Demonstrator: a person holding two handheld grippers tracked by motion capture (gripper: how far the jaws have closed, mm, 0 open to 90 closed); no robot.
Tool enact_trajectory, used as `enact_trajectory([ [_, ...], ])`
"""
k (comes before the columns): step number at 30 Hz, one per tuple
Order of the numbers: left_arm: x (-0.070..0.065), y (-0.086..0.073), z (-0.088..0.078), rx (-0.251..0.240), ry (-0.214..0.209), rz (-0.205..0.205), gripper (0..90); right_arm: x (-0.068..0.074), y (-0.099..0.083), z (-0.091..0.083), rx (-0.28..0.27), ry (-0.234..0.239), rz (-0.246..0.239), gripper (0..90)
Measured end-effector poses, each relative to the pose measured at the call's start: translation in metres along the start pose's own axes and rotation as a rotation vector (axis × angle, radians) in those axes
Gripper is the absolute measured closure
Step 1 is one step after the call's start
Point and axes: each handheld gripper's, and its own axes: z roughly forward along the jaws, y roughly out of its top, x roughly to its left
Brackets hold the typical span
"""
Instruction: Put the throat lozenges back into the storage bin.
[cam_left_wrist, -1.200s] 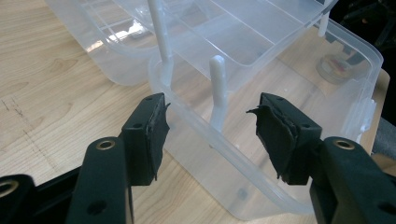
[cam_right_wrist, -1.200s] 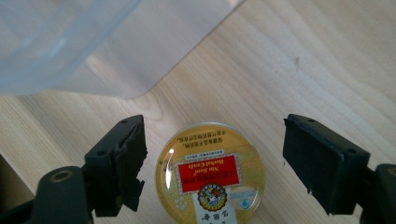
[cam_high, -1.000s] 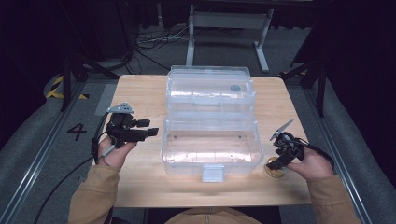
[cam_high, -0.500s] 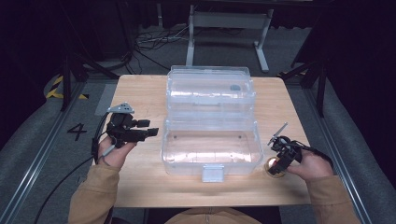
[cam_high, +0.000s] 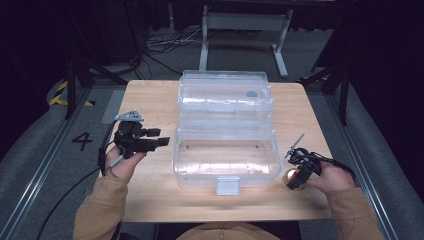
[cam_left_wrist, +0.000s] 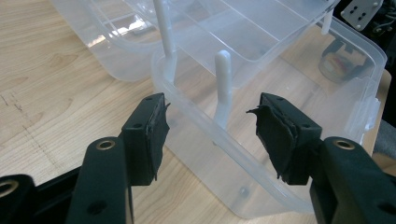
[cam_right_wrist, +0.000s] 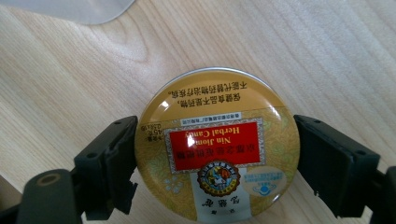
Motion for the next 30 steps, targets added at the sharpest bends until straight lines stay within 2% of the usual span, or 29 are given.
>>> enact_trajectory([
  [7, 0.0, 0.0, 0.001, 0.001, -0.001, -0.003, 43.5, 0.0, 0.0, 0.003, 0.022, 0.0, -0.006, 19.4],
  [15, 0.001, -0.001, 0.0, 0.0, 0.0, -0.005, 43.5, 0.001, 0.001, 0.002, 0.018, -0.021, -0.003, 19.9],
  [20, 0.002, -0.001, -0.001, 0.001, 0.0, -0.005, 43.6, -0.001, 0.0, -0.004, -0.01, -0.019, 0.01, 19.9],
  [21, 0.002, -0.001, -0.001, 0.002, 0.001, -0.004, 43.5, 0.0, 0.0, -0.007, -0.028, -0.014, 0.027, 20.0],
  [30, 0.002, -0.001, -0.001, -0.002, 0.003, -0.005, 43.5, -0.001, -0.003, -0.024, -0.107, 0.0, 0.061, 20.0],
])
